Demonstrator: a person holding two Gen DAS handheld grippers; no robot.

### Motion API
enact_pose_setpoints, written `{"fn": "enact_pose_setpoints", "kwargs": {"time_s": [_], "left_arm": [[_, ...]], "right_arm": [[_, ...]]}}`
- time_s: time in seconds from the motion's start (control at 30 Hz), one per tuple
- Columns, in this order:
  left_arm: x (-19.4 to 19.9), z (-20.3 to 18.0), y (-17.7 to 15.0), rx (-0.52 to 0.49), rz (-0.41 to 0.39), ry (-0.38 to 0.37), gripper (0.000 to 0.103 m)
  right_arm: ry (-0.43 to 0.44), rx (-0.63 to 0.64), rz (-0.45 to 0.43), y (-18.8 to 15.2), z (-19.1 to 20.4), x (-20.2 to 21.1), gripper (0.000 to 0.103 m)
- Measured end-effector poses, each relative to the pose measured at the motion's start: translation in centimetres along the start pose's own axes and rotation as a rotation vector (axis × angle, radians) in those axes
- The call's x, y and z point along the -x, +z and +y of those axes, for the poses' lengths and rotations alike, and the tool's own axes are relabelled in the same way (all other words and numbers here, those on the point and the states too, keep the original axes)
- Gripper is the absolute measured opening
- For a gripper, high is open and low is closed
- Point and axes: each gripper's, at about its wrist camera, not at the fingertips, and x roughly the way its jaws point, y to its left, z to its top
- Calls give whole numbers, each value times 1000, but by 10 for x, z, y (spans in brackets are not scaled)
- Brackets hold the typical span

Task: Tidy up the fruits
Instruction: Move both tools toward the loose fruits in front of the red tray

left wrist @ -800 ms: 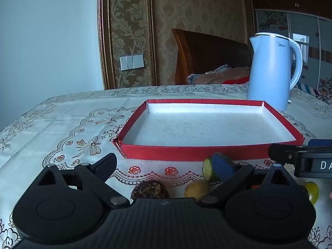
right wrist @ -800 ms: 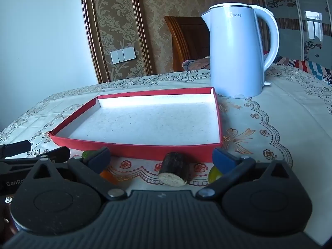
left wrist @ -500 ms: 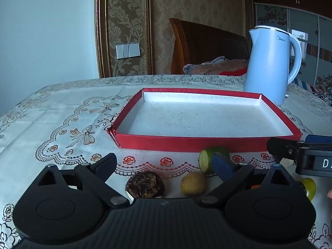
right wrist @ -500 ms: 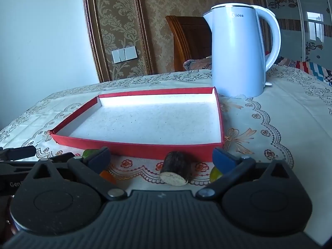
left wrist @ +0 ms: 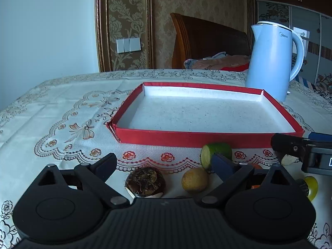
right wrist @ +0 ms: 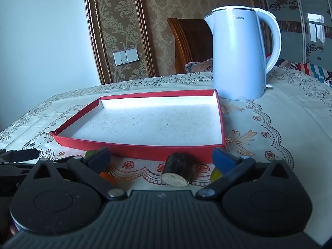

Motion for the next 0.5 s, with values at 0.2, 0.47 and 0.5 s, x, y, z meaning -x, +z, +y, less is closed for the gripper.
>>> {"fn": "enact_pose_setpoints", "kwargs": {"time_s": [0.2,0.47,0.5], "left_arm": [[-3,5,0,41,19,-26,99],[-6,11,0,77,43,-39,99],[-5,13,0,87,42,-39,99]], "right_arm": [[-19,-19,-7,1,-5,1,103],[-52,-16,-37,2,-10,8,103],[-57,-17,-37,2,-11,10,103]]}}
